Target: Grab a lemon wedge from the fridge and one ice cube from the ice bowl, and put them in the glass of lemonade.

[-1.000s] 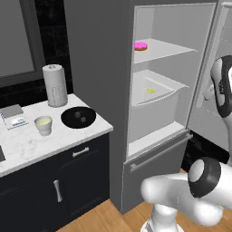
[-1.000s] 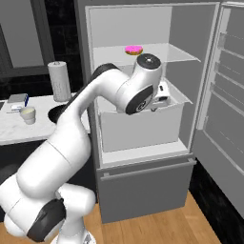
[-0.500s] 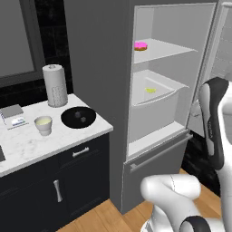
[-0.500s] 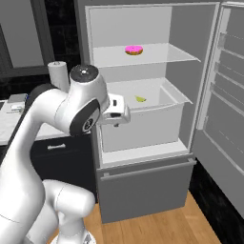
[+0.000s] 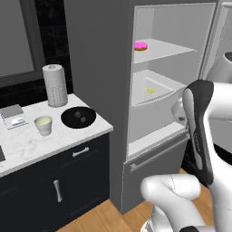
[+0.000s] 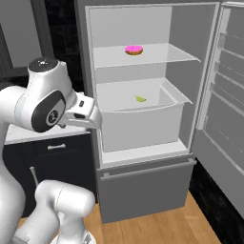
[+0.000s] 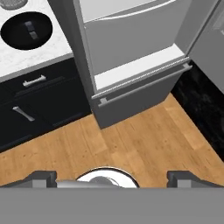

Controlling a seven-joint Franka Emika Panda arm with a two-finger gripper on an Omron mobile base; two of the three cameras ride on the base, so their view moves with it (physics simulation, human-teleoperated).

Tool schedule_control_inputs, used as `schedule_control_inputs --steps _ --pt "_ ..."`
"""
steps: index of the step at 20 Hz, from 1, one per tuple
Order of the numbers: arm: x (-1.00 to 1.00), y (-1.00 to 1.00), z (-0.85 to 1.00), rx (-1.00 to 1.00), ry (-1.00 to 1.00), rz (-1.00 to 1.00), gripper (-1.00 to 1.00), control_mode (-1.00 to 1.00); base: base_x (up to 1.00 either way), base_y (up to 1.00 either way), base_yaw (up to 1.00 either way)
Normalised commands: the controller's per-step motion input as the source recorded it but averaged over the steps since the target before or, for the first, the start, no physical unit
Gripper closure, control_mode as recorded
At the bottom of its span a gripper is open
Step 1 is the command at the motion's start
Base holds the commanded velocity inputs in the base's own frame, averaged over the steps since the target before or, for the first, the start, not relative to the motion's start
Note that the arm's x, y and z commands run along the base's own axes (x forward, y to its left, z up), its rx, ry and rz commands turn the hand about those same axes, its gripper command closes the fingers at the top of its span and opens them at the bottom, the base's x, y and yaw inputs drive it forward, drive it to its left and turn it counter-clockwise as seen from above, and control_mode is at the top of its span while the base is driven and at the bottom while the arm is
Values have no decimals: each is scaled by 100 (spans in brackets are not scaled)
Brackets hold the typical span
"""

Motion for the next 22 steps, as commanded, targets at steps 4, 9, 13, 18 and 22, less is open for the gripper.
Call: schedule_control_inputs --steps 4,9,13,18,22 --pt "0 0 0 0 0 -1 -100 -100 0 0 0" --pt "-19 20 0 0 -1 0 -100 -100 0 0 0" --pt "0 1 0 0 0 3 -100 -100 0 0 0" --pt "0 -7 0 0 0 3 -100 100 29 -43 18" --pt "0 0 0 0 0 0 -100 100 53 -100 55"
